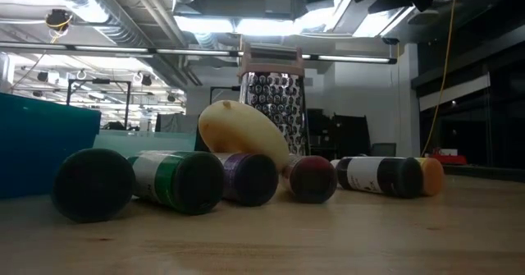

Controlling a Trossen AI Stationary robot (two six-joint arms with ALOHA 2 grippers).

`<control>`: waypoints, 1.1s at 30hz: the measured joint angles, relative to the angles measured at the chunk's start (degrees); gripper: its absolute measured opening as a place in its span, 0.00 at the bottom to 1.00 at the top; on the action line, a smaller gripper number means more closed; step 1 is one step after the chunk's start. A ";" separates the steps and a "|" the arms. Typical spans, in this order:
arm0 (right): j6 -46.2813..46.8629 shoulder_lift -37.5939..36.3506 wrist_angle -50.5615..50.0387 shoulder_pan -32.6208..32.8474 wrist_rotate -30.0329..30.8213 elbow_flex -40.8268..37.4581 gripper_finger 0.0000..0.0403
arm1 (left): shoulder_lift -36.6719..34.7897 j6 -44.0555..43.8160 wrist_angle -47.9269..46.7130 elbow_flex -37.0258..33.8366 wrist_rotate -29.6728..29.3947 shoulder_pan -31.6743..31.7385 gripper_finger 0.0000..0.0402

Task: Pick & Place Food Item
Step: Put the red popcorn bag into the dark blue bin

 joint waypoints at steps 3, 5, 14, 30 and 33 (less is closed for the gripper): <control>-0.01 0.00 0.00 0.00 0.00 0.00 0.58 | 0.59 1.46 0.84 0.00 0.10 0.88 0.01; -0.16 -0.02 -0.01 0.00 0.00 0.00 0.58 | 1.12 2.30 1.34 0.00 0.22 1.59 0.00; -1.53 -0.02 -0.02 -0.04 -0.03 0.00 0.58 | 3.44 3.93 5.44 0.00 0.59 3.98 0.01; -2.87 -0.02 -0.03 -0.84 -0.20 0.00 0.58 | 8.76 6.17 2.29 0.00 6.50 7.61 0.01; -3.21 -0.02 -0.02 -1.58 -0.20 0.00 0.58 | 8.76 5.36 -2.79 0.00 6.45 8.43 0.01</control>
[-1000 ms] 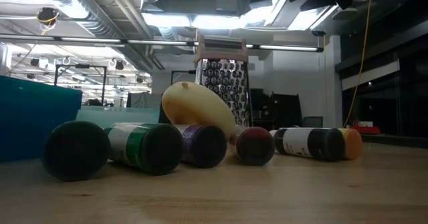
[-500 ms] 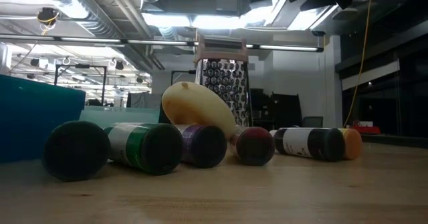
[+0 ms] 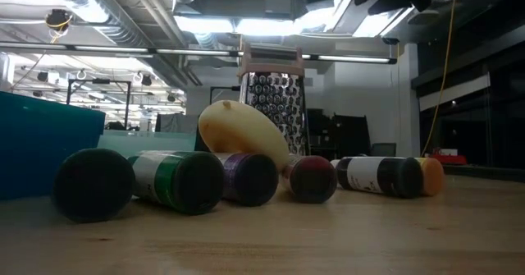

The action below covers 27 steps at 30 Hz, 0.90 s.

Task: Pick & Place Food Item
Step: Put the red popcorn bag into the dark blue bin, then put the brown donut into the blue bin

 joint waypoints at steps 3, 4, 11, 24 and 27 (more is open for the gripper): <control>-0.45 0.00 0.00 -0.85 -1.07 0.00 0.58 | 0.00 -0.98 -7.25 0.00 -0.22 0.65 0.02; -0.70 0.00 -0.02 -1.13 -1.60 0.00 0.58 | 0.00 -1.04 -9.54 0.00 -0.22 0.91 0.03; -1.32 0.00 0.05 -2.41 -2.97 0.00 0.58 | -0.24 2.10 -19.51 -0.02 -0.72 3.51 0.21; -6.62 0.00 18.13 -4.46 -5.22 0.00 0.58 | -9.21 -4.30 -26.27 -0.09 -28.39 13.93 0.51; -8.64 -0.02 24.45 -5.29 -8.38 0.00 0.58 | -11.18 -5.99 -25.97 -0.09 -41.61 18.02 0.50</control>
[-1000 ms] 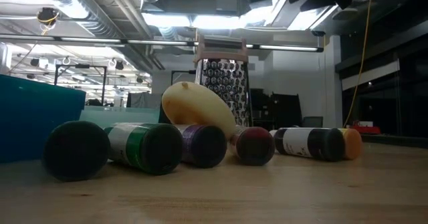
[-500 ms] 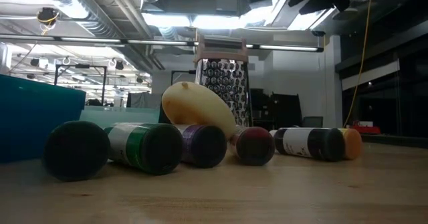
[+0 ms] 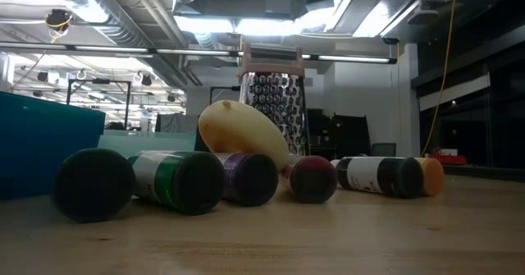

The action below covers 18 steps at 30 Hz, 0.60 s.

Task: Pick & Place Food Item
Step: Put the brown donut into the blue bin

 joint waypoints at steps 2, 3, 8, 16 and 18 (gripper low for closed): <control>-1.06 0.00 3.14 -0.82 -2.08 0.00 0.59 | -1.00 1.60 0.90 0.00 -5.14 3.61 0.49; -1.63 0.00 4.68 -1.25 -3.07 0.00 0.59 | -1.29 3.46 1.94 0.00 -6.37 5.65 0.49; -2.51 0.00 12.25 -3.81 -10.16 0.00 0.59 | -1.56 21.51 14.48 0.00 -8.03 14.93 0.49; 0.29 -0.19 16.43 -7.66 -23.61 0.02 0.59 | -0.04 53.18 44.72 0.04 -5.41 27.30 0.49; 1.55 -0.17 15.92 -8.26 -27.48 0.02 0.59 | 0.72 61.14 52.31 0.04 -2.87 30.02 0.48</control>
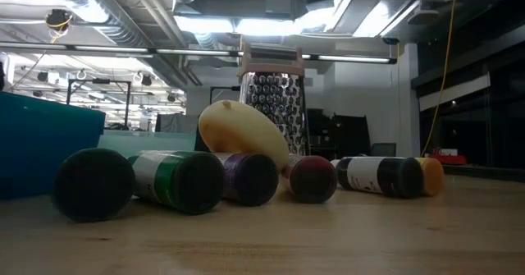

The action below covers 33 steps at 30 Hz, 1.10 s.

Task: Pick & Place Food Item
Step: Put the brown donut into the blue bin

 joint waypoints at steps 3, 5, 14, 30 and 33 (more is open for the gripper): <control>2.00 0.00 -1.70 -0.68 -5.50 0.00 0.59 | 0.62 8.00 8.13 0.00 7.05 3.96 0.47; 2.96 0.00 -4.56 -0.78 -8.06 0.00 0.59 | 0.93 9.82 10.39 0.00 11.11 6.22 0.47; 6.70 0.10 -33.93 1.58 -3.42 0.02 0.59 | 0.97 10.26 5.41 0.02 16.08 9.96 0.47; 29.79 9.87 -58.24 15.51 13.63 0.00 0.58 | -1.19 19.29 11.12 -8.75 26.10 14.57 0.46; 33.50 12.18 -58.15 17.75 13.61 0.00 0.58 | -5.43 15.87 22.80 -18.28 29.66 15.63 0.46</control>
